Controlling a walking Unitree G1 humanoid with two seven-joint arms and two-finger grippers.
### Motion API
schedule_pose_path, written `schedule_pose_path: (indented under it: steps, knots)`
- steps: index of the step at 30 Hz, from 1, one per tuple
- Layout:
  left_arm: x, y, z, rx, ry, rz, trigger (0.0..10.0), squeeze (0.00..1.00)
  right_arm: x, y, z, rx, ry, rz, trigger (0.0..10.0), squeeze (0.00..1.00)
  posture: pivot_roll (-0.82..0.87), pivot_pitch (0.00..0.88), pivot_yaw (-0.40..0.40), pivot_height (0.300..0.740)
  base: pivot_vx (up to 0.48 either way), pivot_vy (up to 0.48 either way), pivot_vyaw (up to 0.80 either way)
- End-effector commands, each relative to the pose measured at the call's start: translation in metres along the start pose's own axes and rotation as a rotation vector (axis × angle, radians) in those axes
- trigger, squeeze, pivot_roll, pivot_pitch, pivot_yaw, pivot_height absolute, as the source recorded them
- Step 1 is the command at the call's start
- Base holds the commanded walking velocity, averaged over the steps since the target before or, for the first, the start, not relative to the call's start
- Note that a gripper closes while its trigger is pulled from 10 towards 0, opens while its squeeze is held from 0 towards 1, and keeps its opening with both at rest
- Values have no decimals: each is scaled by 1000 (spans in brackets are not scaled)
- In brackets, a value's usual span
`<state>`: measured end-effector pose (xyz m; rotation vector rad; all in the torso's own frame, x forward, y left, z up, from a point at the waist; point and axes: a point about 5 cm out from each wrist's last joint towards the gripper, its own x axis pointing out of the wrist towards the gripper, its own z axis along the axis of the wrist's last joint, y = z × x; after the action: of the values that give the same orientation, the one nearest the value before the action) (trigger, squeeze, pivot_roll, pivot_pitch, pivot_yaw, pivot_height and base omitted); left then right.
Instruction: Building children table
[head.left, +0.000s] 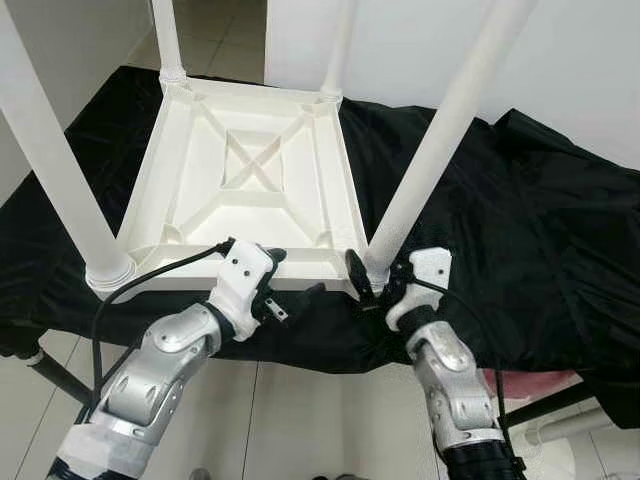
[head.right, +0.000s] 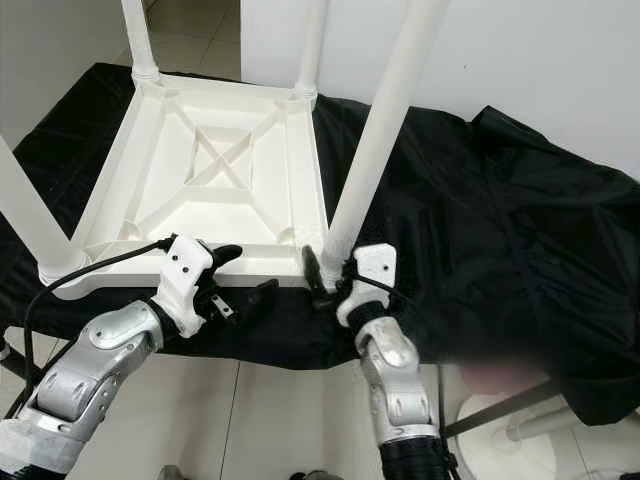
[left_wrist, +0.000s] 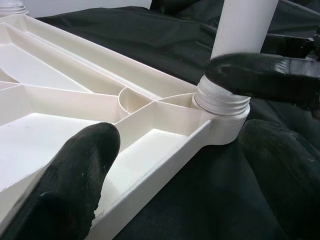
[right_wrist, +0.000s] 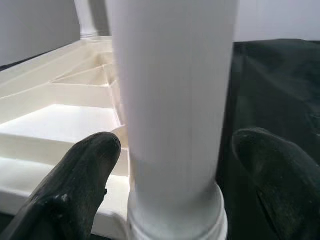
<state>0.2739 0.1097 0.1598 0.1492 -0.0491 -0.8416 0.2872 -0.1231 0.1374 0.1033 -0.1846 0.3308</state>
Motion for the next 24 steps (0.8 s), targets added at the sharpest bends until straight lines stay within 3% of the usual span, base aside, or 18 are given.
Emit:
schedule_pose_path:
  steps: [1,4,6,9,15,18,24]
  knots:
    - [0,-4,0,2,-3,-24,10000,0,-7,-7,-3,0,14,52,10000,0,50,77,-124,740,0,0,0]
    - [0,-4,-1,2,-3,-26,10000,0,-11,-13,-4,-6,23,99,10000,0,44,71,-125,740,0,0,0]
    - [4,-5,-1,1,-8,-31,10000,0,-14,-27,-4,-59,63,241,10000,0,42,58,-126,740,0,0,0]
    - [7,-7,0,-1,-14,-39,10000,0,-11,-40,0,-99,97,328,10000,0,45,52,-126,740,0,0,0]
    - [8,-15,-1,-11,-19,-58,10000,0,1,-50,6,-141,113,382,10000,0,54,42,-130,740,0,0,0]
    - [9,-18,-1,-16,-21,-61,10000,0,8,-50,6,-145,121,408,10000,0,56,41,-133,740,0,0,0]
    - [10,-17,-1,-16,-24,-57,10000,0,27,-33,-5,-124,152,495,10000,0,62,31,-132,740,0,0,0]
